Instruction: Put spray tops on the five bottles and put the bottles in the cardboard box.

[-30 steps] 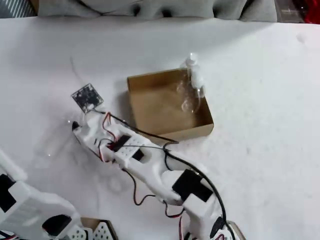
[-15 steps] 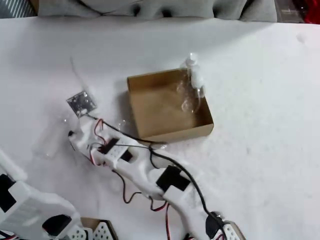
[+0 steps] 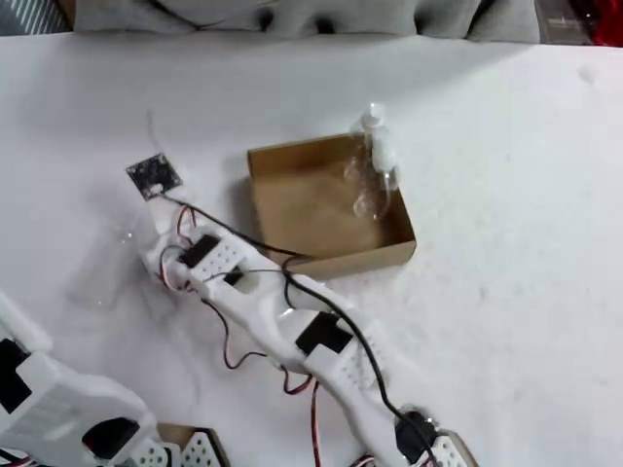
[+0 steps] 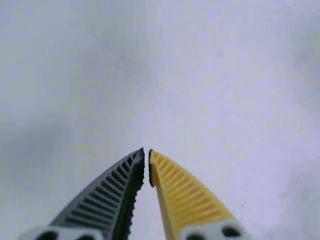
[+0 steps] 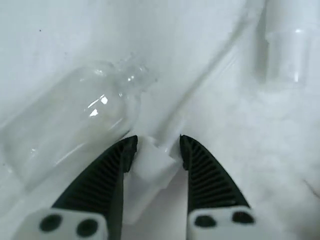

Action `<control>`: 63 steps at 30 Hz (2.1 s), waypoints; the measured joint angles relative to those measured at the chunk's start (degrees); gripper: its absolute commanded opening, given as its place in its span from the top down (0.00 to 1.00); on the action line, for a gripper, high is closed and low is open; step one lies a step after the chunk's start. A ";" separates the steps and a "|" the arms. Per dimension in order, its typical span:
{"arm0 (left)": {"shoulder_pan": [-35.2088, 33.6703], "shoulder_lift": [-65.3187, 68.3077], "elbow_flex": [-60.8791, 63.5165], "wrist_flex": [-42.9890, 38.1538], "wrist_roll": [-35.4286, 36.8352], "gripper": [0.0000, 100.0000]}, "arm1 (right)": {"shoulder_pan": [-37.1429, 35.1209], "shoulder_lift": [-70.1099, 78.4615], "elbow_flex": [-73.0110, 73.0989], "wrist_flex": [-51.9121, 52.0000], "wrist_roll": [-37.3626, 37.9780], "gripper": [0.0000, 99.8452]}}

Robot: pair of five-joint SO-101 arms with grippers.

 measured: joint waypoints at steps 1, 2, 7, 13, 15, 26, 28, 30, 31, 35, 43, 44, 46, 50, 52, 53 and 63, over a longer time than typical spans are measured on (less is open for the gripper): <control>0.00 0.00 0.00 0.00 0.00 0.98 | 0.00 0.00 -0.53 1.14 0.00 0.98; 0.00 0.00 0.00 0.00 0.00 0.98 | 0.26 -0.18 -0.97 2.81 0.00 0.98; 0.09 0.00 0.00 0.00 0.00 0.98 | 0.44 -5.19 -1.32 12.40 0.00 0.98; 2.37 -1.49 0.00 2.02 0.09 0.98 | 1.41 -17.93 -1.32 26.55 7.38 0.98; 3.60 -3.60 0.00 4.75 0.09 0.98 | 1.41 -22.86 -1.32 31.91 11.60 0.98; 7.65 -12.22 0.00 13.54 0.00 0.98 | 3.16 -45.80 -1.32 61.01 16.44 0.98; 7.82 -12.22 0.00 13.80 0.09 0.98 | 4.92 -49.49 -0.88 65.23 16.88 0.98; 7.82 -12.22 0.00 13.80 0.00 0.98 | 8.44 -54.07 2.29 66.02 19.08 0.98; 7.82 -12.22 0.00 13.98 0.18 0.98 | 10.55 -56.62 4.66 66.02 20.84 0.98; 7.91 -12.22 0.00 16.18 0.00 0.98 | 17.85 -66.55 14.86 66.11 29.63 0.98; 9.23 -12.22 0.00 17.49 0.09 0.98 | 41.14 -82.46 31.12 66.11 44.48 0.98; 9.67 -12.22 0.00 17.49 0.09 0.98 | 44.31 -83.43 32.62 66.11 46.33 0.98; 10.55 -12.22 0.00 17.49 0.00 0.98 | 50.73 -84.22 35.08 66.11 50.29 0.98; 11.60 -12.22 0.00 17.49 0.00 0.98 | 64.79 -84.75 39.74 62.95 59.25 0.98; 11.69 -12.22 0.00 17.49 0.00 0.98 | 71.30 -84.75 43.25 58.02 62.51 0.98; 11.69 -12.22 0.00 17.49 0.00 0.98 | 74.11 -84.75 45.19 55.21 63.65 0.98; 11.87 -12.22 0.00 17.49 0.09 0.98 | 82.64 -84.75 64.70 32.26 67.78 0.83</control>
